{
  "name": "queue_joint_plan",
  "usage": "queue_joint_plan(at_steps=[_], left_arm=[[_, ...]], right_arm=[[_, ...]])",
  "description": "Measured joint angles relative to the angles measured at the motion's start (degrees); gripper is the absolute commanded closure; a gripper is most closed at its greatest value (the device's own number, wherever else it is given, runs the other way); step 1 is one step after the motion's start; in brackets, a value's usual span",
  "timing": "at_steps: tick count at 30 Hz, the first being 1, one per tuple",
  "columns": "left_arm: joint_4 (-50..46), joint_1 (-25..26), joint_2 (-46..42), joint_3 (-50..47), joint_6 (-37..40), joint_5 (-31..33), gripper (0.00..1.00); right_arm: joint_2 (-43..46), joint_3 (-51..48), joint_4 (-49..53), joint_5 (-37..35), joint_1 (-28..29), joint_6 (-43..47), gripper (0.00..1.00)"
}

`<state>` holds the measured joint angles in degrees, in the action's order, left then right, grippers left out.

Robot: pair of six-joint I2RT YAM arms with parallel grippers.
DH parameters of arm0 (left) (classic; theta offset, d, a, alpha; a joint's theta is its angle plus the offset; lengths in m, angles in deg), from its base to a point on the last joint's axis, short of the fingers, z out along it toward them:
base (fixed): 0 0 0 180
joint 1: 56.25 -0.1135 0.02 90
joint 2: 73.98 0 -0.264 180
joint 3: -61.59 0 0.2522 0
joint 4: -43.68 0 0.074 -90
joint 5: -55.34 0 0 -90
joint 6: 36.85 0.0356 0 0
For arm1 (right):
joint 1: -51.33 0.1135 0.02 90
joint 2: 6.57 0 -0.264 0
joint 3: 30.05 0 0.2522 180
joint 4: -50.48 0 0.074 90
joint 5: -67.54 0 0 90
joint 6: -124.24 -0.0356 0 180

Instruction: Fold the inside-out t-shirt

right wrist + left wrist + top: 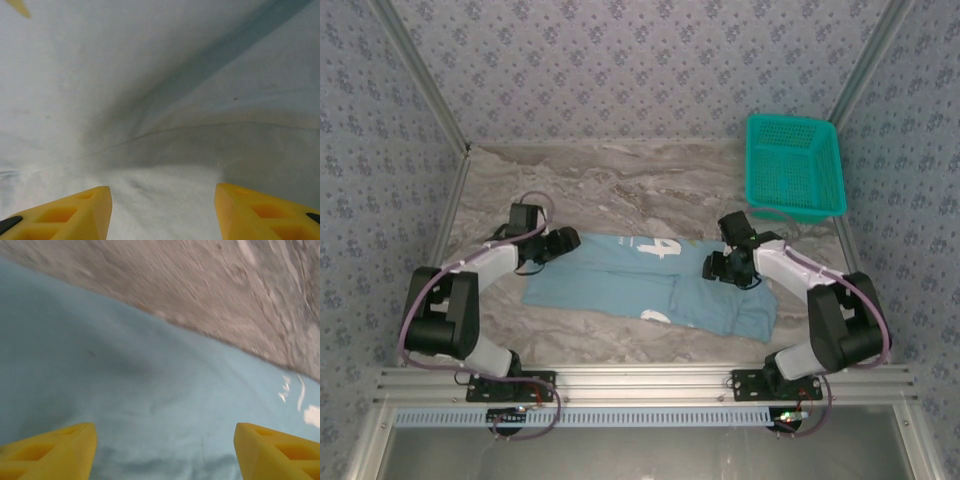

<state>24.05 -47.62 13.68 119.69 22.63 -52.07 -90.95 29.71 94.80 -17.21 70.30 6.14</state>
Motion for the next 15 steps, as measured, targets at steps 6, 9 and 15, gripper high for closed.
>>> queue_joint_plan(at_steps=[6,9,15], left_arm=[[0.3,-1.2,3.5,0.7,-0.2,3.2,0.29],[1.7,-1.4,1.1,-3.1,-0.2,5.3,0.29],[1.5,-1.5,-5.7,-8.9,0.3,10.1,0.27]], right_arm=[[-4.7,1.6,-0.8,0.6,-2.2,0.5,0.44],[-5.4,2.0,-1.1,0.8,-2.7,0.7,0.44],[-5.5,2.0,-1.5,2.0,-3.7,1.6,0.45]])
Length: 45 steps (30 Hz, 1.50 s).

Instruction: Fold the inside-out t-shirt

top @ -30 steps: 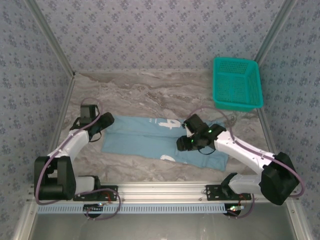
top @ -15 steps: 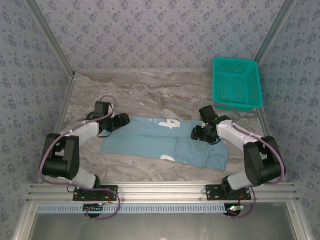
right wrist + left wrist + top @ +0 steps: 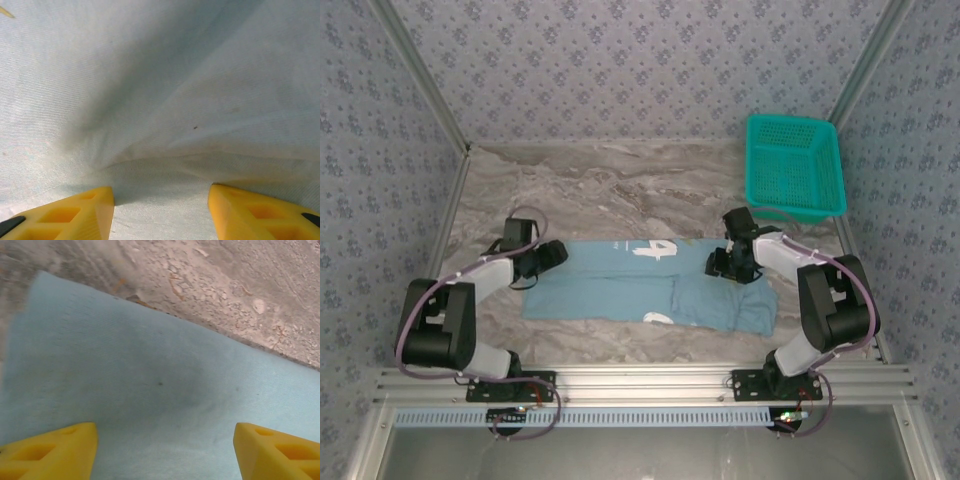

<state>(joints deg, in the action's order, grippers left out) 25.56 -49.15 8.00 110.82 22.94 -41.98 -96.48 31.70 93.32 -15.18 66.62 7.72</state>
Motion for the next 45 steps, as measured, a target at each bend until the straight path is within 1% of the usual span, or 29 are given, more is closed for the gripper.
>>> queue_joint_plan(at_steps=[4,7,11,13,15,17,21,23,26,30,36,40,45], left_arm=[[0.2,-0.9,-0.9,0.0,0.6,3.8,0.27],[0.3,-3.5,-0.2,0.1,0.6,5.3,0.27],[-0.3,-6.5,0.8,2.0,0.3,6.1,0.26],[-0.3,-6.4,0.2,3.3,0.1,5.4,0.26],[-0.3,-6.4,-2.0,4.0,0.1,4.4,0.26],[-0.4,-6.3,-5.5,4.1,-0.3,2.9,0.25],[0.2,-6.2,-10.6,4.0,-1.6,-1.6,0.22],[0.7,-5.7,-11.9,3.7,-2.4,-3.5,0.22],[0.8,-4.3,-12.3,2.8,-3.1,-5.3,0.22],[0.3,-3.2,-12.3,2.0,-3.5,-6.7,0.22],[0.3,-2.9,-12.3,1.8,-3.5,-7.1,0.22],[0.3,-2.8,-12.3,1.8,-3.5,-7.1,0.22],[0.3,-2.8,-12.3,1.7,-3.5,-7.1,0.22]], right_arm=[[-1.5,1.4,-0.5,0.2,0.2,0.4,0.46],[-3.7,3.6,-1.7,0.5,1.8,0.4,0.46],[-6.9,7.9,-1.9,1.1,6.2,0.9,0.43],[-6.7,8.7,-1.1,1.1,7.8,1.7,0.39],[-4.9,8.6,0.2,0.6,8.0,3.0,0.36],[-1.2,7.9,1.4,-0.6,6.3,4.5,0.27],[5.0,7.3,2.6,-2.2,-0.7,6.8,0.05],[4.9,7.3,3.0,-2.5,-4.2,7.7,0.00],[1.2,8.0,5.2,-2.5,-6.7,9.7,0.00],[-4.9,9.5,7.3,-1.6,-6.9,12.3,0.00],[-8.2,10.8,8.7,0.3,-8.5,15.2,0.00],[-8.9,11.7,9.9,0.5,-8.4,16.4,0.03],[-9.6,12.2,10.5,-0.4,-7.8,17.5,0.12]])
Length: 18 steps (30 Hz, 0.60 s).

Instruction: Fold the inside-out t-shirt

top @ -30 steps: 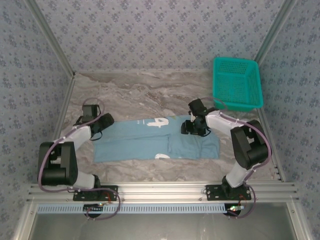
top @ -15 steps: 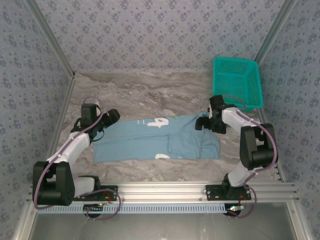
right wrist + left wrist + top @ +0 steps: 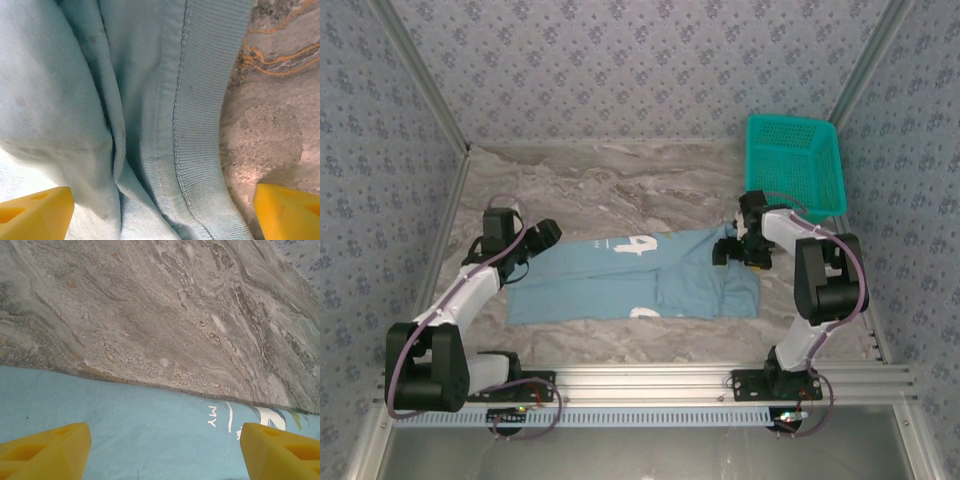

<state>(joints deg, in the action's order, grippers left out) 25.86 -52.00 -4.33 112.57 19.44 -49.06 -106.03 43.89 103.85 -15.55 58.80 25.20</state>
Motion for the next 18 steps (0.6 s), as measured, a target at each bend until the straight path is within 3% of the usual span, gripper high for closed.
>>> queue_joint_plan(at_steps=[10,18], left_arm=[[0.0,0.0,0.3,-0.1,0.0,0.0,0.22],[-0.1,0.0,0.3,-0.2,0.2,0.0,0.22]], right_arm=[[-2.4,2.8,0.7,-0.9,5.7,1.5,0.29],[-3.1,3.0,0.9,-3.1,5.6,1.1,0.54]])
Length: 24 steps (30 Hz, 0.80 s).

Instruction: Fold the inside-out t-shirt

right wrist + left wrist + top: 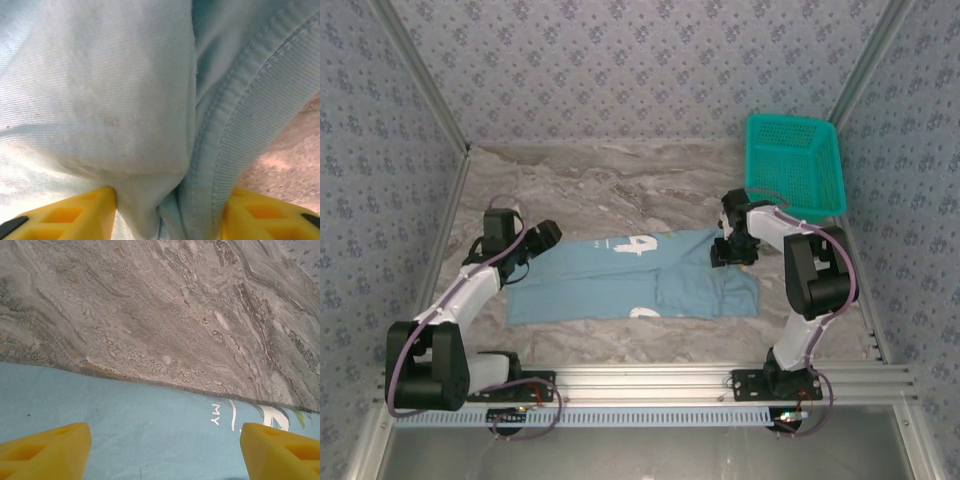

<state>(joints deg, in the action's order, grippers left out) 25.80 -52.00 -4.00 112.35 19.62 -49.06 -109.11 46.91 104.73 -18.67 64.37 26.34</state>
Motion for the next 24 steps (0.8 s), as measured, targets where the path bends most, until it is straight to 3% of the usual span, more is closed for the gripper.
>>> queue_joint_plan(at_steps=[5,12,17,24], left_arm=[[-0.4,0.0,0.0,-0.7,0.0,0.0,0.22],[-1.3,0.1,-0.1,-0.8,0.0,0.0,0.22],[-4.3,1.8,-0.1,-0.7,0.1,-0.1,0.24],[-7.6,5.3,2.7,-0.1,1.1,-0.9,0.26]], right_arm=[[0.0,-0.4,-1.9,1.3,1.7,-1.4,0.68],[2.0,-3.2,-6.4,3.1,3.2,-3.3,1.00],[4.3,-4.6,-5.8,3.0,3.7,-3.8,1.00],[12.4,-4.6,3.5,-2.3,0.3,-3.8,1.00]])
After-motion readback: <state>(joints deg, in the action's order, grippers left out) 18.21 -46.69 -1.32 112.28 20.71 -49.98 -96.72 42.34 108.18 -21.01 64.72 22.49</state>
